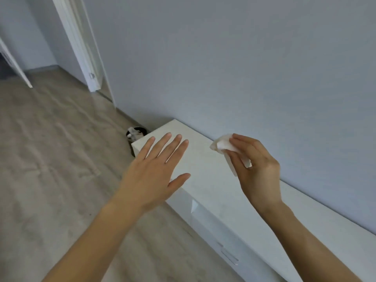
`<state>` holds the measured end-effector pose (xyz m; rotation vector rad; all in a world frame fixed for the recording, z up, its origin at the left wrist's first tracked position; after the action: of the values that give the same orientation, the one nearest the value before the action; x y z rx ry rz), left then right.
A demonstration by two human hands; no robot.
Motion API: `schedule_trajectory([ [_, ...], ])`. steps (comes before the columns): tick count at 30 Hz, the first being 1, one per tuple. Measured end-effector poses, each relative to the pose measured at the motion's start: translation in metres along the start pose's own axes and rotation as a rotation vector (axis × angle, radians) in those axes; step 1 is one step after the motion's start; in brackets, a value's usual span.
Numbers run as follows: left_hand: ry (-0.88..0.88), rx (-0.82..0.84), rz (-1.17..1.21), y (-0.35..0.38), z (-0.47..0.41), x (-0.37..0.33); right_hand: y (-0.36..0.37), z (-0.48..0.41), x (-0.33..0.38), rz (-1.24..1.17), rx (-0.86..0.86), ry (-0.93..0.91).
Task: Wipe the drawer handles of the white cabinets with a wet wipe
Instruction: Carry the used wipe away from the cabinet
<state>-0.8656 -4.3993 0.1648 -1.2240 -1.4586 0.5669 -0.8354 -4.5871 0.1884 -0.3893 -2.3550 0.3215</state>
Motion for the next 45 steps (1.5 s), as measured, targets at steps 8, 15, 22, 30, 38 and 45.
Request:
schedule_trajectory([
  [8,-0.065,0.259,-0.157,0.141,0.003,0.285,0.299,-0.124,0.004,-0.077,0.075,0.125],
  [15,-0.05,0.164,-0.122,0.265,-0.098,0.452,0.474,-0.249,-0.058,-0.02,0.12,0.194],
  [22,0.011,0.132,-0.092,0.388,-0.249,0.602,0.64,-0.398,-0.143,0.041,0.072,0.207],
  [30,0.209,0.142,0.026,0.53,-0.376,0.711,0.803,-0.48,-0.241,0.209,0.127,0.376],
  [38,0.479,0.213,0.111,0.732,-0.458,0.768,0.954,-0.473,-0.389,0.261,0.159,0.8],
  [45,0.629,0.275,0.197,0.852,-0.447,0.768,1.038,-0.436,-0.503,0.297,0.262,1.171],
])
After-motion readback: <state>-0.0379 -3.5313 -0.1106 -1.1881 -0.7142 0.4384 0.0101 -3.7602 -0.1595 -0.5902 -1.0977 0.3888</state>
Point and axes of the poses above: each hand's wrist, its own z-axis away from the middle knuckle, its own y-axis out of the palm, x = y × z, the point moved 7 cm from there along -z, towards the middle knuckle, and after that the axes turned 14 degrees about -z, right-handed, at the moved point
